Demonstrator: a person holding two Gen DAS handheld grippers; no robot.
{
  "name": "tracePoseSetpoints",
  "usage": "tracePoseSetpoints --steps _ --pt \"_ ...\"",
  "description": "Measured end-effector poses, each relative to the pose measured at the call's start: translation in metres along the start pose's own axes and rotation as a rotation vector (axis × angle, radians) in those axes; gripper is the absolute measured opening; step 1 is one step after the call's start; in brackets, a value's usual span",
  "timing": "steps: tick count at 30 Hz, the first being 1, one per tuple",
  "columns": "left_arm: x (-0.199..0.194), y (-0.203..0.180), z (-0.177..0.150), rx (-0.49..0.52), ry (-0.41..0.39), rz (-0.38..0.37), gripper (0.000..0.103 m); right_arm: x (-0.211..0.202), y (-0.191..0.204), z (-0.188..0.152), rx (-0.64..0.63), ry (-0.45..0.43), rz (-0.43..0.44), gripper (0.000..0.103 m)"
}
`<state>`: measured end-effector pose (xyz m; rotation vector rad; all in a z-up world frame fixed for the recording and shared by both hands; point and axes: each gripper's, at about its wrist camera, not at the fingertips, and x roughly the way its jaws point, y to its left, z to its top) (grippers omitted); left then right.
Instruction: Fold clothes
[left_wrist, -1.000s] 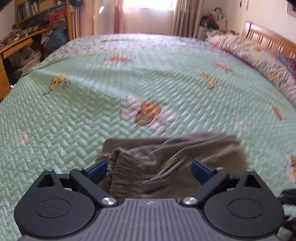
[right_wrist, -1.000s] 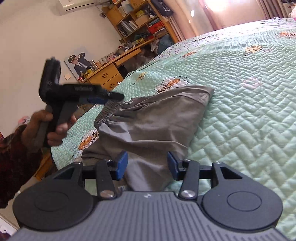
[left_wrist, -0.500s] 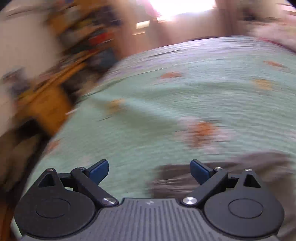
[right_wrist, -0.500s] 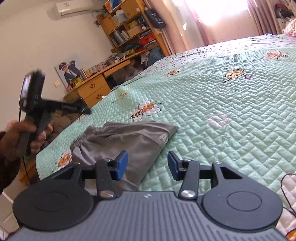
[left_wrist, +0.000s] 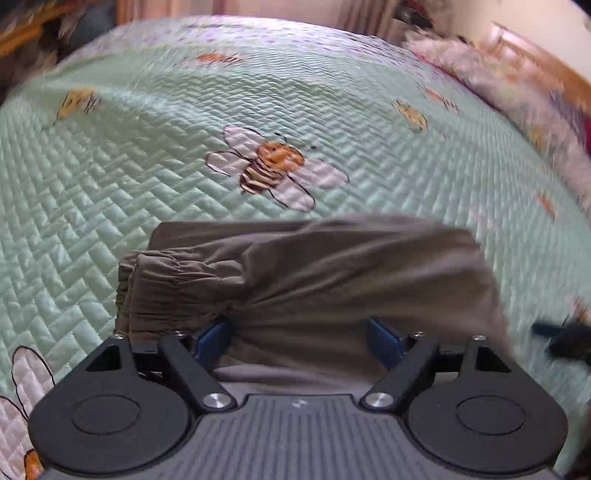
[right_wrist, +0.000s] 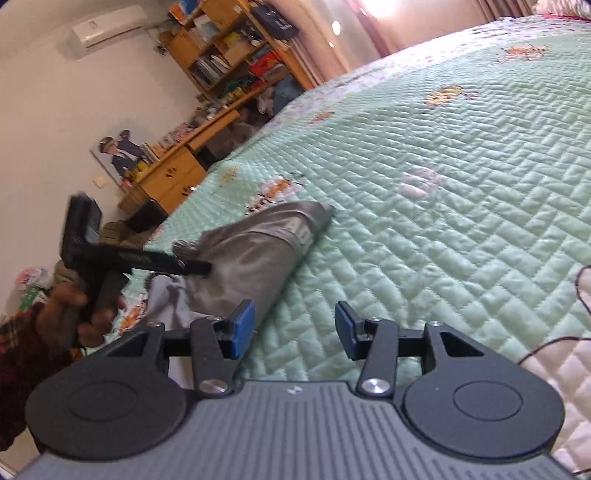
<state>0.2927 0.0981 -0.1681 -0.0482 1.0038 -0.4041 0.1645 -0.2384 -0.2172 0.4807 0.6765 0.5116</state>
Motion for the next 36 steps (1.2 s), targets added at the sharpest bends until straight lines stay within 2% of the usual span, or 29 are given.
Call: tracePoseSetpoints --steps 4,7,10,13,16,18,21,23,26,30,33,34,36 --pt "-0.02 -0.008 -0.001 -0.021 -0.051 -0.028 0.084 -0.001 0.002 -0.001 -0.02 -0.022 0.012 0.05" --pt "-0.039 -0.012 0.0 -0.073 -0.115 -0.105 0.085 0.003 0.016 -0.001 -0.124 -0.016 -0.005 0.05" --pt "-0.048 -0.033 0.004 -0.053 -0.133 -0.168 0.087 0.005 0.026 0.004 -0.185 -0.012 -0.012 0.05" --pt "-0.035 -0.079 0.011 0.064 -0.091 -0.201 0.093 0.009 0.021 0.013 -0.172 -0.024 -0.022 0.05" --pt "-0.004 -0.117 0.024 0.137 -0.017 -0.235 0.093 0.016 0.017 0.019 -0.16 -0.015 0.002 0.05" --pt "0.024 -0.131 0.037 0.155 0.048 -0.223 0.093 0.021 0.016 0.017 -0.148 0.007 0.035 0.05" --pt "0.07 -0.13 0.054 0.123 0.146 -0.142 0.092 0.023 0.014 0.012 -0.143 0.03 0.046 0.05" --pt "0.086 -0.121 0.06 0.083 0.167 -0.107 0.091 0.023 0.012 0.011 -0.141 0.043 0.061 0.05" --pt "0.091 -0.116 0.066 0.055 0.152 -0.096 0.091 0.023 0.015 0.004 -0.129 0.07 0.119 0.05" --pt "0.091 -0.111 0.073 0.0 0.122 -0.101 0.091 0.027 0.021 -0.013 -0.119 0.085 0.114 0.05" --pt "0.071 -0.107 0.075 -0.078 0.059 -0.206 0.089 0.02 0.018 -0.009 -0.109 0.053 0.118 0.05" --pt "0.063 -0.111 0.075 -0.061 0.041 -0.212 0.089 0.016 0.016 -0.005 -0.111 0.041 0.118 0.05" --pt "0.046 -0.129 0.071 0.039 0.015 -0.161 0.089 0.009 0.013 0.003 -0.112 0.037 0.131 0.05"
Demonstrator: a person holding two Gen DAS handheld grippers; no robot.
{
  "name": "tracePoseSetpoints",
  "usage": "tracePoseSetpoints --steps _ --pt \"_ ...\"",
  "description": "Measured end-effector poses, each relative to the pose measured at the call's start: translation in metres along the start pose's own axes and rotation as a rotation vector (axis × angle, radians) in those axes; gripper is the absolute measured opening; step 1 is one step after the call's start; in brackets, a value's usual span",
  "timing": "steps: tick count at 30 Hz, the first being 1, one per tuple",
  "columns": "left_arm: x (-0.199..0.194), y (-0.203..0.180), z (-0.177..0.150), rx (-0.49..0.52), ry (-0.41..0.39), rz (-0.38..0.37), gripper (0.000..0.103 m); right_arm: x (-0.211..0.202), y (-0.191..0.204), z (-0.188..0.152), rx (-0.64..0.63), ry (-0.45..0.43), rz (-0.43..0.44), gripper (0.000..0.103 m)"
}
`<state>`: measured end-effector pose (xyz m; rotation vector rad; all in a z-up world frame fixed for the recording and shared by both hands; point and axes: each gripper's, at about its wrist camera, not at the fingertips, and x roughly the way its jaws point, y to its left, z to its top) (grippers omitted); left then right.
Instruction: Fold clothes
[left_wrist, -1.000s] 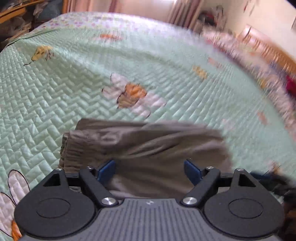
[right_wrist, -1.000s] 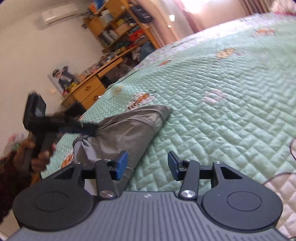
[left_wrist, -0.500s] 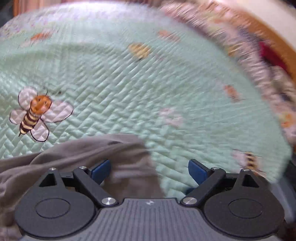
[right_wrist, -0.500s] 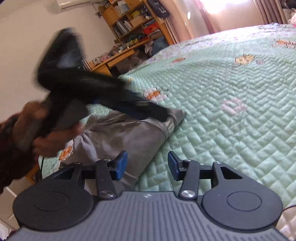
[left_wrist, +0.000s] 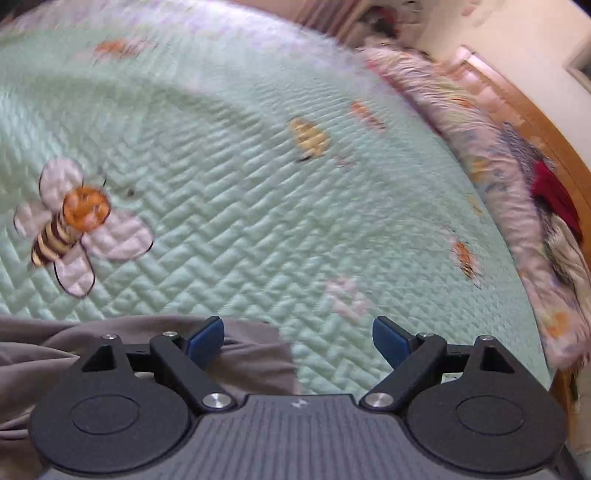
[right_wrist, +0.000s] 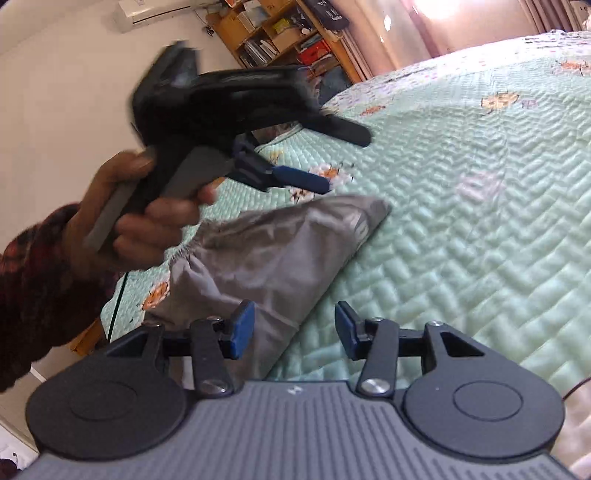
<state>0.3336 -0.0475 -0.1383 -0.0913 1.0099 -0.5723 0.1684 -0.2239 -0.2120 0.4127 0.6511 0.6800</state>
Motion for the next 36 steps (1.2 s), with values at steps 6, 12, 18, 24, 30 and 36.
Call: tracePoseSetpoints --steps 6,12,18,24,30,36 --pt "0.036 -0.032 -0.02 0.288 0.133 0.278 0.051 0.001 0.016 -0.006 -0.062 0.002 0.018 0.05" --pt "0.041 -0.028 -0.019 0.334 0.159 0.258 0.048 0.003 0.051 -0.011 -0.327 0.065 -0.075 0.039" --pt "0.0 -0.031 -0.017 0.282 0.059 0.224 0.046 0.0 0.059 -0.009 -0.412 0.088 -0.071 0.032" --pt "-0.011 -0.037 -0.032 0.353 0.063 0.225 0.053 -0.023 0.076 -0.038 -0.436 0.052 -0.052 0.032" --pt "0.024 -0.016 -0.048 0.321 0.117 0.214 0.068 -0.003 0.104 -0.054 -0.585 0.116 -0.126 0.032" --pt "0.029 -0.026 -0.054 0.384 0.124 0.232 0.076 0.01 0.115 -0.054 -0.639 0.164 -0.184 0.005"
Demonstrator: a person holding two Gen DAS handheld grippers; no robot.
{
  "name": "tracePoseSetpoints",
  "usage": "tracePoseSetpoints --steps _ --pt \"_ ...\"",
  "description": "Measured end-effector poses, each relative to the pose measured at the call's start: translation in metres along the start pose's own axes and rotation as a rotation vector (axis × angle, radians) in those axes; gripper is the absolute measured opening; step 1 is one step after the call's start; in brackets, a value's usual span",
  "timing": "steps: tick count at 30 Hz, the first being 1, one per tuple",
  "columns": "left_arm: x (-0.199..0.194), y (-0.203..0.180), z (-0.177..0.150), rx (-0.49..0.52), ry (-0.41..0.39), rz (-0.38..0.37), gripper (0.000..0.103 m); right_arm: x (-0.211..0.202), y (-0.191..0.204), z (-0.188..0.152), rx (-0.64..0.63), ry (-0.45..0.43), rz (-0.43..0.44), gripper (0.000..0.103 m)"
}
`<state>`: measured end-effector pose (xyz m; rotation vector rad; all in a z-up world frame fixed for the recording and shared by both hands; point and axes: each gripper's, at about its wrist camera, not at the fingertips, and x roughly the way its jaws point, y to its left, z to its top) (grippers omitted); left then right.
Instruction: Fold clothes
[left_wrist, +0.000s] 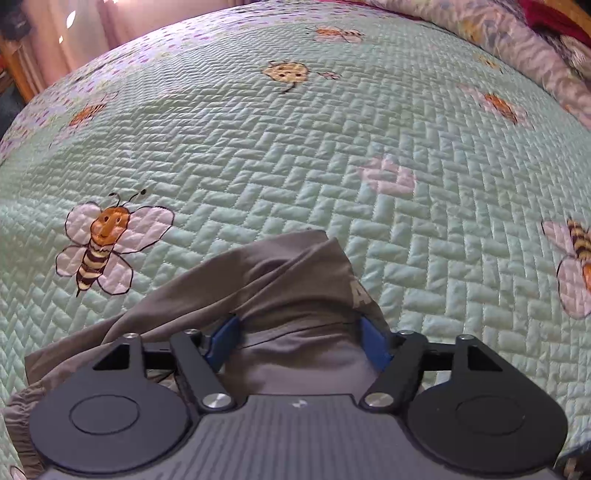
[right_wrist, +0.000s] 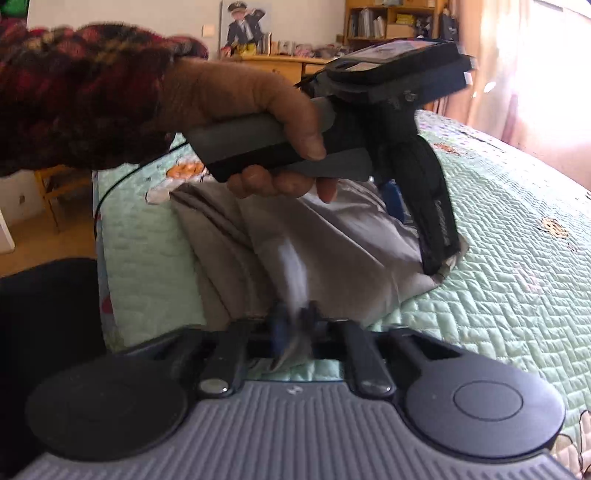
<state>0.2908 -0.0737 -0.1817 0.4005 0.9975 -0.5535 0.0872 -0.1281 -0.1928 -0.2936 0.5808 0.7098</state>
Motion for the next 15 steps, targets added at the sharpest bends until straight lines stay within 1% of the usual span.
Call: tracePoseSetpoints --steps 1,4,8,10,14,15 --pt "0.0 -0.001 -0.001 0.009 -0.002 0.003 0.077 0.001 0.003 0.0 -0.015 0.008 -0.014 0.004" --pt "0.0 0.001 -0.002 0.009 -0.007 -0.005 0.078 -0.004 0.008 0.0 -0.025 0.011 -0.036 0.003" --pt "0.002 0.002 -0.002 0.006 -0.009 -0.013 0.079 -0.006 0.021 0.005 -0.018 0.041 0.015 0.002" --pt "0.002 0.002 -0.002 0.007 -0.012 -0.011 0.08 -0.006 0.023 0.004 -0.011 0.052 0.025 0.001" --pt "0.003 0.0 -0.002 0.006 -0.018 -0.007 0.082 0.004 0.029 -0.002 0.044 0.072 0.055 0.0" --pt "0.003 0.0 -0.003 0.009 -0.02 -0.004 0.082 0.006 0.031 -0.004 0.057 0.082 0.08 0.0"
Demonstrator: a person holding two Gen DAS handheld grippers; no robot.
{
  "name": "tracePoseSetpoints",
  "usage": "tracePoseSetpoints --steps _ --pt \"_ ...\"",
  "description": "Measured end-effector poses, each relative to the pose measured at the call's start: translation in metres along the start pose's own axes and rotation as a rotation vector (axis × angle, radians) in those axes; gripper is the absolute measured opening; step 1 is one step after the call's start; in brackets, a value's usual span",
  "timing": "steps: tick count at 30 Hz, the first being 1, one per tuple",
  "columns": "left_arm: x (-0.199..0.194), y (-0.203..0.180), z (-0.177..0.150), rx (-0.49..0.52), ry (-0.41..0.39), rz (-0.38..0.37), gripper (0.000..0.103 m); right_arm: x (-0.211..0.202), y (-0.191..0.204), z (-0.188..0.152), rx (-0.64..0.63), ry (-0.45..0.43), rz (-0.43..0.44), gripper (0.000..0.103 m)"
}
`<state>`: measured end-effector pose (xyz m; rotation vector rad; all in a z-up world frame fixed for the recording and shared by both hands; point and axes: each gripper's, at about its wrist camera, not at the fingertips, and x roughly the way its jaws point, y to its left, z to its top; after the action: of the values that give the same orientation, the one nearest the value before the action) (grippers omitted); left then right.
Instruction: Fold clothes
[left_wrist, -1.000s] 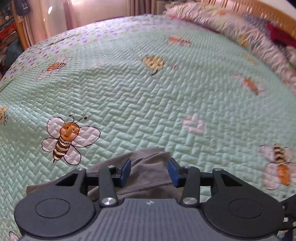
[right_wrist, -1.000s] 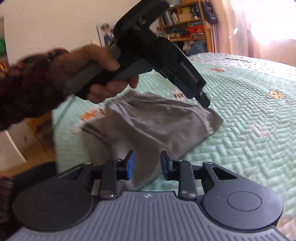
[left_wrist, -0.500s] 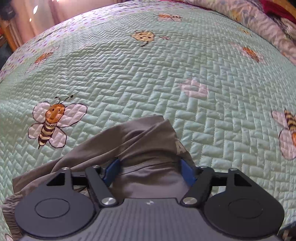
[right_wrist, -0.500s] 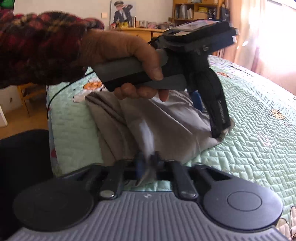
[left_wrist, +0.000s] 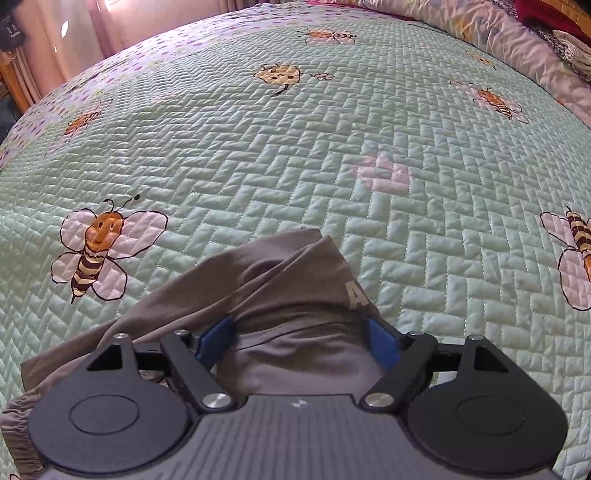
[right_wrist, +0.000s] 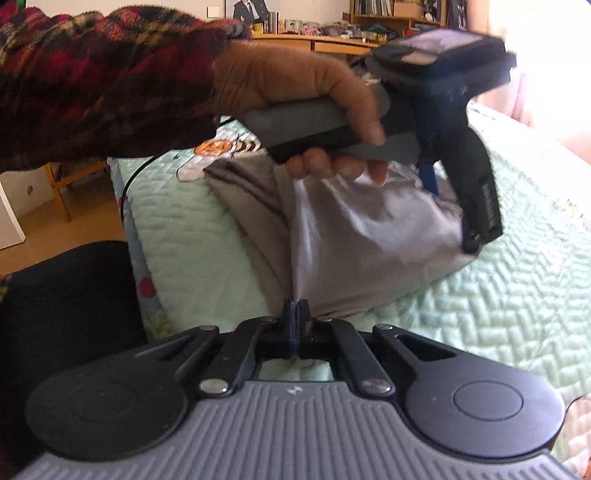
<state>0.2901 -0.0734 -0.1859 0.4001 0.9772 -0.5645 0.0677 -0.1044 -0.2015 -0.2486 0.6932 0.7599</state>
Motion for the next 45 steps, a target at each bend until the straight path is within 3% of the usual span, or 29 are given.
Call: tracePoseSetpoints --steps 4,8,10,13,15,18,20,25,29,31,33,35,36,43,45 --pt "0.001 -0.003 -0.002 0.01 -0.008 0.011 0.084 -0.002 0.007 -0.005 0.014 -0.012 0.001 0.0" --pt "0.001 -0.004 -0.004 0.022 -0.017 0.014 0.085 -0.033 -0.016 0.003 0.146 -0.133 0.102 0.001" --pt "0.001 -0.005 -0.004 0.025 -0.019 0.013 0.086 -0.047 -0.032 0.011 0.205 -0.213 0.097 0.002" --pt "0.001 -0.006 -0.005 0.029 -0.022 0.015 0.087 -0.05 -0.056 0.017 0.294 -0.273 0.024 0.004" --pt "0.002 -0.007 -0.005 0.032 -0.022 0.017 0.088 -0.034 -0.067 0.013 0.325 -0.231 0.01 0.005" --pt "0.002 -0.008 -0.005 0.035 -0.021 0.019 0.089 0.006 -0.056 -0.007 0.338 -0.043 0.069 0.006" --pt "0.002 -0.008 -0.005 0.042 -0.023 0.02 0.089 0.0 -0.043 -0.017 0.321 -0.086 0.074 0.006" --pt "0.003 -0.008 -0.006 0.043 -0.025 0.026 0.09 -0.013 -0.034 -0.011 0.29 -0.067 0.114 0.006" --pt "0.002 -0.01 -0.006 0.044 -0.025 0.033 0.091 -0.035 -0.045 0.009 0.296 -0.221 0.106 0.006" --pt "0.003 -0.01 -0.006 0.044 -0.023 0.036 0.092 -0.034 -0.057 0.015 0.329 -0.254 0.08 0.01" --pt "0.003 -0.012 -0.005 0.046 -0.021 0.043 0.093 -0.015 -0.068 0.013 0.358 -0.216 0.059 0.014" --pt "0.003 -0.013 -0.005 0.047 -0.019 0.046 0.093 0.011 -0.07 0.001 0.411 -0.094 0.102 0.014" --pt "0.003 -0.013 -0.005 0.049 -0.018 0.048 0.093 0.015 -0.065 -0.006 0.415 -0.087 0.097 0.014" --pt "0.003 -0.013 -0.006 0.057 -0.021 0.054 0.094 -0.002 -0.06 -0.007 0.392 -0.122 0.118 0.017" --pt "0.003 -0.013 -0.006 0.058 -0.022 0.053 0.095 -0.014 -0.063 -0.002 0.372 -0.187 0.105 0.017"
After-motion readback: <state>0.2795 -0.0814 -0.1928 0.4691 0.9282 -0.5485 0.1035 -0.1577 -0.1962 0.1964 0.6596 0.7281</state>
